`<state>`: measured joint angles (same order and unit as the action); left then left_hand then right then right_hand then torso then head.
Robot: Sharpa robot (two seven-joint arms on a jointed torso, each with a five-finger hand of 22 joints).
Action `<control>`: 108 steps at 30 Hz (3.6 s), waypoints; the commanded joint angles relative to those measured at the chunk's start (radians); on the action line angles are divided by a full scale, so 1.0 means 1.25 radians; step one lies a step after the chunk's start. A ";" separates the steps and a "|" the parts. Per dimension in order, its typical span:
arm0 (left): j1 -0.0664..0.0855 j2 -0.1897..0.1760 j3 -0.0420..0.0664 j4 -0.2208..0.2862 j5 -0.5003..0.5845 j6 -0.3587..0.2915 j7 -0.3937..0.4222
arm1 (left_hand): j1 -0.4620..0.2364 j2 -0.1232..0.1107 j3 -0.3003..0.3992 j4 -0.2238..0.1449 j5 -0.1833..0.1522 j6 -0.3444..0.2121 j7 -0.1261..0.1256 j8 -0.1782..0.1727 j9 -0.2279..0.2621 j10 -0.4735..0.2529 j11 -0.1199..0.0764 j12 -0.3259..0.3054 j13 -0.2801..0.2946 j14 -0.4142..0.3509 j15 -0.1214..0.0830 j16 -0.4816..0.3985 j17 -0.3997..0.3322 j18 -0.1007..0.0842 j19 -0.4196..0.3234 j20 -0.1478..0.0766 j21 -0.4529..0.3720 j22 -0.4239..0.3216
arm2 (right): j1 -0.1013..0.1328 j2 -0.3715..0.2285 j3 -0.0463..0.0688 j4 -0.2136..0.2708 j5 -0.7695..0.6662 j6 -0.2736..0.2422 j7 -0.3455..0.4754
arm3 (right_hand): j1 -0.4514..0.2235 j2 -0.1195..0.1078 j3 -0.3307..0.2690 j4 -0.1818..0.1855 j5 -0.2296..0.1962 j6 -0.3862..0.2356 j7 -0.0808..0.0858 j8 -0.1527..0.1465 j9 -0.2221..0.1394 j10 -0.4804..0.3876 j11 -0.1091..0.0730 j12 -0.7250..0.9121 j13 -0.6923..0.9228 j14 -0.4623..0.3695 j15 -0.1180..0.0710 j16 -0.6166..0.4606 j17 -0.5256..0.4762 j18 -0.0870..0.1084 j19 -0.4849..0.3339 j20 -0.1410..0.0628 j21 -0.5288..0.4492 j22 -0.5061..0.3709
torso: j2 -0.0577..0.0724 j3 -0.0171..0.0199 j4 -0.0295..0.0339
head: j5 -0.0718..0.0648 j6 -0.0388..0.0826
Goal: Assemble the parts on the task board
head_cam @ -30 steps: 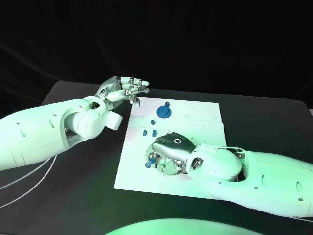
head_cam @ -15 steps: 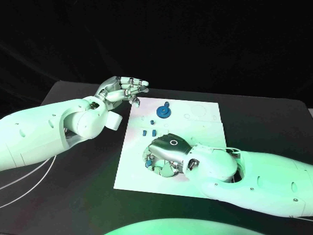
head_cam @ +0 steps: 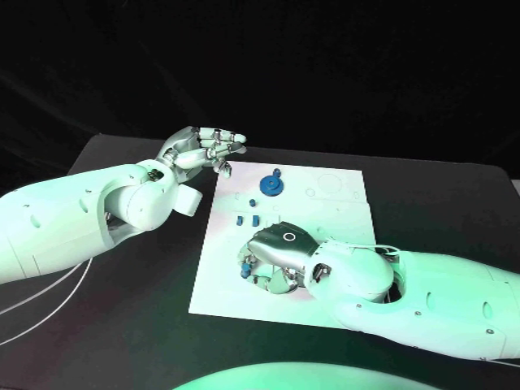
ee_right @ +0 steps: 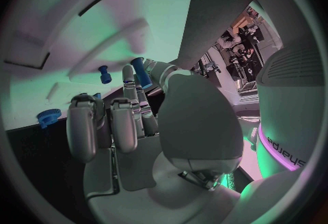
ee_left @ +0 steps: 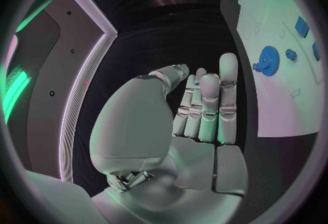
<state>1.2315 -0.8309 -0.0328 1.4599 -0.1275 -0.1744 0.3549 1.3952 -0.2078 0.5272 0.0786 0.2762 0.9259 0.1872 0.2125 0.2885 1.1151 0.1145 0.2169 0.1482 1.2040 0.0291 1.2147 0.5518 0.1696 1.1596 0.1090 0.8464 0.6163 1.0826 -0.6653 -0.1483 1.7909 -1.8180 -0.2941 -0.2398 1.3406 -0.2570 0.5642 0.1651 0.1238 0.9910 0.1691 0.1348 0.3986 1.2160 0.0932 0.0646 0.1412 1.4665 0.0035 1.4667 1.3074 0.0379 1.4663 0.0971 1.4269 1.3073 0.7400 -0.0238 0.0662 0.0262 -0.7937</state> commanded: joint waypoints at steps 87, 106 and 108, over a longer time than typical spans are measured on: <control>0.000 -0.031 -0.004 0.029 0.003 0.007 0.009 | -0.009 0.003 -0.005 -0.003 -0.002 -0.007 0.002 0.001 -0.001 -0.010 -0.001 0.008 0.002 -0.008 0.001 0.004 -0.004 0.012 0.001 0.003 -0.007 -0.002 | 0.022 -0.459 -0.012 0.193 0.333 -0.122 -0.147 | -0.100 0.041 -0.271 0.100 0.100 -0.037 -0.053 0.154 0.130 0.171 -0.056 0.994 0.976 0.070 -0.040 0.055 0.142 -0.030 0.084 -0.032 0.115 0.211 | -0.006 -0.0047 -0.0216 | -0.111 0.010; 0.000 -0.039 -0.004 0.037 0.004 0.004 0.009 | -0.011 0.003 -0.006 -0.003 -0.002 -0.007 0.002 0.001 -0.001 -0.011 -0.001 0.008 0.003 -0.007 0.001 0.005 -0.003 0.012 0.001 0.003 -0.007 -0.002 | -0.015 -0.435 -0.013 0.200 0.268 -0.132 -0.206 | -0.128 0.052 -0.314 0.102 0.108 -0.036 -0.055 0.163 0.136 0.175 -0.057 1.006 0.991 0.072 -0.041 0.060 0.152 -0.030 0.084 -0.033 0.115 0.211 | -0.006 -0.0056 -0.0211 | -0.106 0.000; 0.000 -0.040 -0.004 0.037 0.004 0.004 0.009 | -0.011 0.003 -0.006 -0.003 -0.002 -0.007 0.002 0.001 -0.001 -0.011 -0.001 0.008 0.003 -0.007 0.001 0.005 -0.003 0.012 0.001 0.003 -0.007 -0.002 | -0.015 -0.434 -0.013 0.200 0.268 -0.132 -0.207 | -0.128 0.052 -0.314 0.102 0.108 -0.036 -0.055 0.163 0.136 0.175 -0.057 1.006 0.991 0.072 -0.041 0.060 0.152 -0.030 0.084 -0.033 0.115 0.211 | -0.006 -0.0058 -0.0211 | -0.107 -0.002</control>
<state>1.2314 -0.8811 -0.0383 1.5024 -0.1275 -0.1746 0.3526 1.3911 -0.2038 0.5243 0.0757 0.2762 0.9221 0.1908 0.2125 0.2885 1.1079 0.1146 0.2235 0.1501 1.2006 0.0326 1.2147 0.5472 0.1695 1.1596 0.1090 0.8425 0.6156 1.0655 -1.2094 -0.1643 2.0386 -1.4495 -0.4637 -0.4750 1.1895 -0.1921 0.1750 0.2923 0.2537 0.9515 0.1022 0.3364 0.5663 1.4304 0.0207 1.3157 1.3081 1.4647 -0.0417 1.5366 1.3073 0.0066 1.4662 0.0609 1.5656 1.3081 0.7321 -0.0308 0.0400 -0.1072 -0.7933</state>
